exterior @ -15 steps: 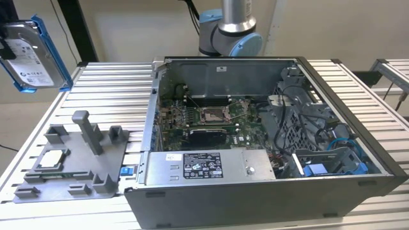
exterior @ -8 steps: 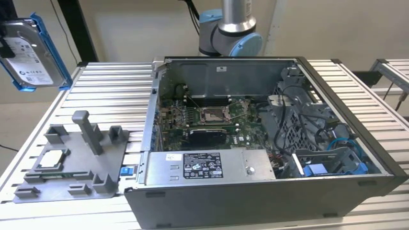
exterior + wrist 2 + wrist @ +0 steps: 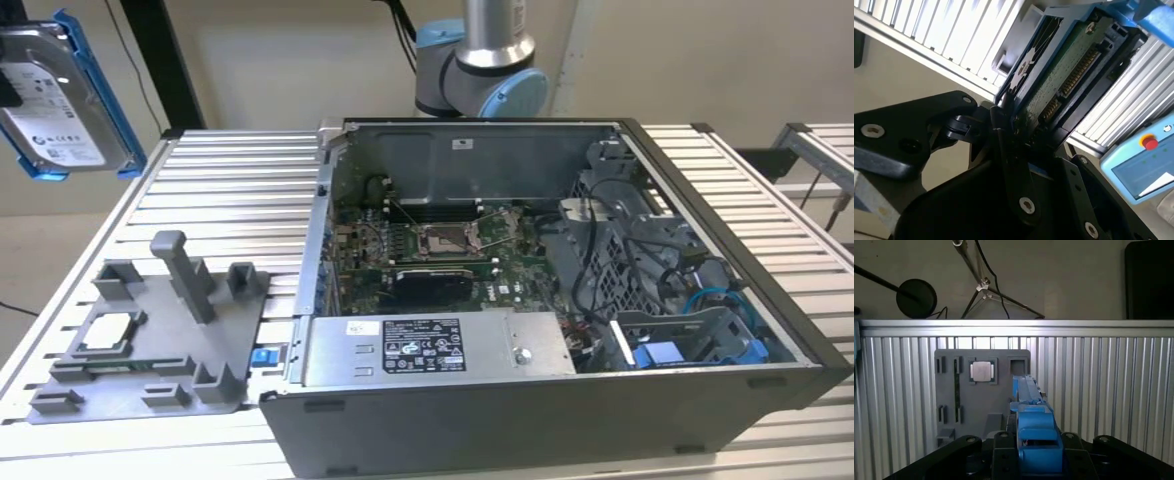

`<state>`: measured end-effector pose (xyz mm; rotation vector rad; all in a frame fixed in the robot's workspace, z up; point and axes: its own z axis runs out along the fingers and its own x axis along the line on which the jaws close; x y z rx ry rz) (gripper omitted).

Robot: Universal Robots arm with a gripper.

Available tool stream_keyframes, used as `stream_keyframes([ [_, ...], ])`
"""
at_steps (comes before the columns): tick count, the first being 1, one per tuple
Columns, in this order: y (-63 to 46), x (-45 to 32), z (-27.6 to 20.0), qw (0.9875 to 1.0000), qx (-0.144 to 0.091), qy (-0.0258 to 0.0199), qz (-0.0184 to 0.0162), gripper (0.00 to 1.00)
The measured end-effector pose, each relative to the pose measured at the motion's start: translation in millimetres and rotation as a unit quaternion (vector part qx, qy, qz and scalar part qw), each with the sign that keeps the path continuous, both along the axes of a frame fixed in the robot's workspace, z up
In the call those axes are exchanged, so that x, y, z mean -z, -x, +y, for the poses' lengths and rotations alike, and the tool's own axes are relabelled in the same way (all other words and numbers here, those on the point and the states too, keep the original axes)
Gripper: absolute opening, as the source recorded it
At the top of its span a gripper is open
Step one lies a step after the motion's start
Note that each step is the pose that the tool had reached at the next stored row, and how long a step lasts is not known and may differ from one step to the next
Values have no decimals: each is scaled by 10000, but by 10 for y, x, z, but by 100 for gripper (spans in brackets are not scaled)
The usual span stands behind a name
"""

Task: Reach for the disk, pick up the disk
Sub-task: 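Pick up the disk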

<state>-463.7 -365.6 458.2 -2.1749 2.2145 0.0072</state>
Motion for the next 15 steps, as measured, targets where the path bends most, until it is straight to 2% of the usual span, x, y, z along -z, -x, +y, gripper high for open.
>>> stream_keyframes([
  [5,0,-166,0,10000,0,0,1,0],
  [10,-1,-295,0,10000,0,0,2,0],
  [12,0,-324,0,10000,0,0,2,0],
  [15,-1,-325,0,10000,0,-4,1,0],
])
